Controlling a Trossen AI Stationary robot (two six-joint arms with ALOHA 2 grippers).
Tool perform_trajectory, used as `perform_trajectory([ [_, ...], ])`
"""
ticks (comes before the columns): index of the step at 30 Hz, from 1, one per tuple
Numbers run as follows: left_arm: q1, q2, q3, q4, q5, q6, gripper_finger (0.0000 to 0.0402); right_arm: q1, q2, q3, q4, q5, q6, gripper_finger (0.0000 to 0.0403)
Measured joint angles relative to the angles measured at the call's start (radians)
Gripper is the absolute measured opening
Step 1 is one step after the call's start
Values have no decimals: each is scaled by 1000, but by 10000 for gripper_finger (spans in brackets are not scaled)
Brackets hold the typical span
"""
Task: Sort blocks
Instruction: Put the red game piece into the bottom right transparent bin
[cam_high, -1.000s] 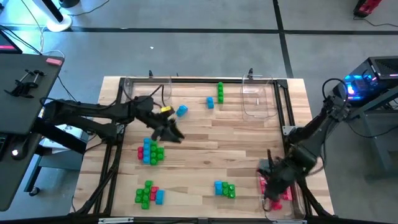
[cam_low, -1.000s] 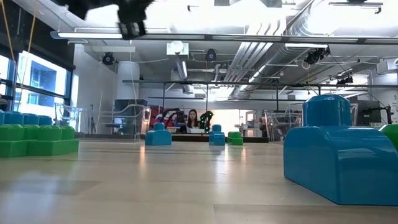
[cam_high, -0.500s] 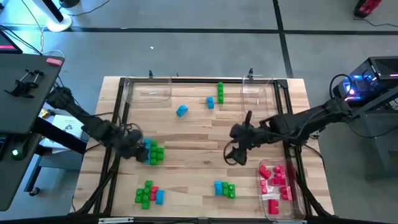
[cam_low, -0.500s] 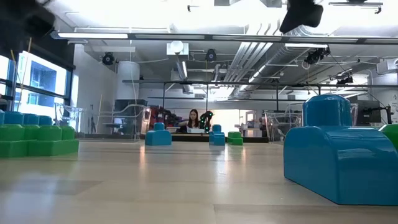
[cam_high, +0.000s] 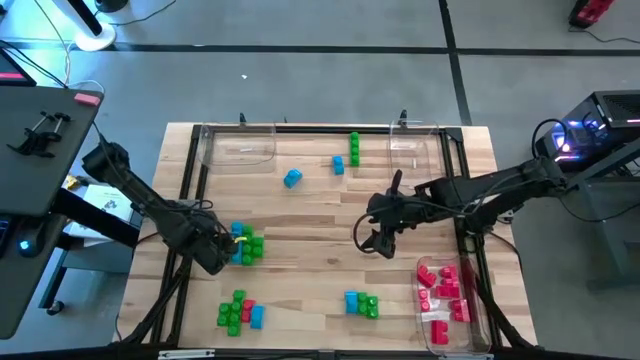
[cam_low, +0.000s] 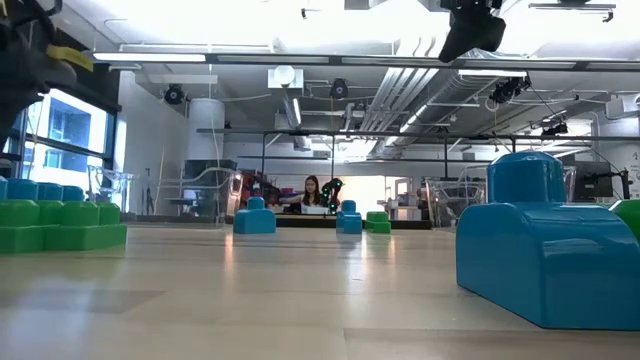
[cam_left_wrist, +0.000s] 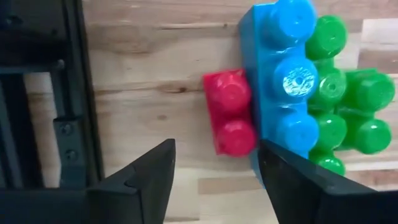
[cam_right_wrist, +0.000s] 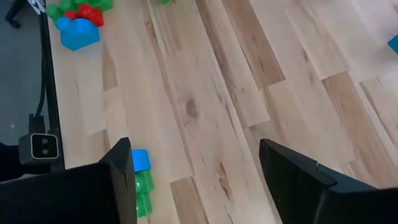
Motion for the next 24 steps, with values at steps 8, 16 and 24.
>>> perform_trajectory([
  [8, 92, 72, 0, 26, 12, 110, 200, 0, 0, 0, 0, 6, -18, 220],
  [16, 192, 138, 0, 213, 19, 265, 200, 0, 0, 0, 0, 7, -17, 220],
  [24, 240, 121, 1, 116, 39, 344, 200, 0, 0, 0, 0, 7, -17, 220],
])
